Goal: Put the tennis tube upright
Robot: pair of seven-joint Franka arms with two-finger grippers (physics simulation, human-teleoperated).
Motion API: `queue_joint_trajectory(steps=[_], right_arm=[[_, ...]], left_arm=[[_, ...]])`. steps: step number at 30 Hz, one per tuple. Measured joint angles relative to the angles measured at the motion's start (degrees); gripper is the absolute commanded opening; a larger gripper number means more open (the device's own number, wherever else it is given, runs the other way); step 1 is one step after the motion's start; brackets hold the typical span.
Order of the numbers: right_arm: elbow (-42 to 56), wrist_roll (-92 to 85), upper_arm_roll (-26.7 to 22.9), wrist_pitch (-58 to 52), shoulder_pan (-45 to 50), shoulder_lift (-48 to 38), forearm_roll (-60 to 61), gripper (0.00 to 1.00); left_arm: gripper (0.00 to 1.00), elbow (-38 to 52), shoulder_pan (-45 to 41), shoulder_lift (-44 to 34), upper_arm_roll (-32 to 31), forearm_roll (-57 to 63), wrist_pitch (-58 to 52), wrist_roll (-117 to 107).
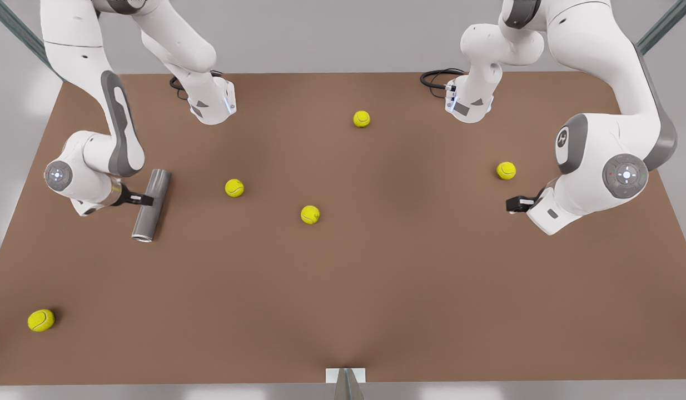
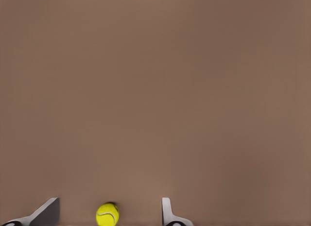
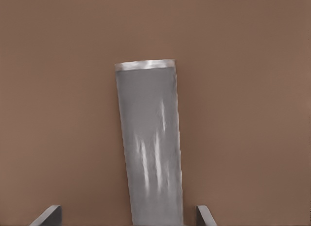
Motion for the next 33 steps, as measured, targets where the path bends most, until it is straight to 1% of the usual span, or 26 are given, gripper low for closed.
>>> queue_joint_trajectory(steps=[1, 3, 6, 14, 18, 30, 32, 33], right_arm=[[0.24, -0.54, -0.04, 0.49, 0.13, 2.43, -0.10, 1.00], [0.39, -0.57, 0.00, 2.06, -0.60, 4.21, -4.02, 1.00], [0.39, -0.48, 0.01, 3.77, -1.47, 6.22, -4.52, 1.00], [-1.48, -0.98, -0.08, 4.15, -1.64, 6.36, -5.39, 1.00], [-2.77, -0.84, -0.17, 11.83, -1.83, 9.37, -7.54, 1.00], [-2.77, -0.49, -0.08, 11.76, -2.70, 10.56, -7.87, 1.00], [-2.77, -0.58, -0.08, 11.76, -2.61, 10.65, -7.87, 0.97], [-2.77, -0.58, -0.08, 11.85, -2.61, 11.03, -7.87, 0.97]], left_arm=[[1.00, -0.05, 0.01, 0.03, 0.01, 0.00, 0.00, 0.00], [1.00, -0.05, -0.01, 0.04, 0.06, -0.02, 0.00, 0.01], [1.00, -0.04, -0.02, 0.04, -0.03, -0.02, 0.09, 0.00], [1.00, -0.05, 0.00, 0.22, 0.00, -0.04, 0.09, 0.00], [1.00, -0.05, 0.00, 0.30, -0.02, -0.04, 0.09, 0.00], [1.00, -0.13, -0.21, 0.39, -0.03, -0.05, 0.09, 0.00], [1.00, -0.14, -0.21, 0.39, -0.03, -0.05, 0.09, 0.00], [1.00, -0.14, -0.16, 0.39, -0.03, -0.05, 0.09, 0.00]])
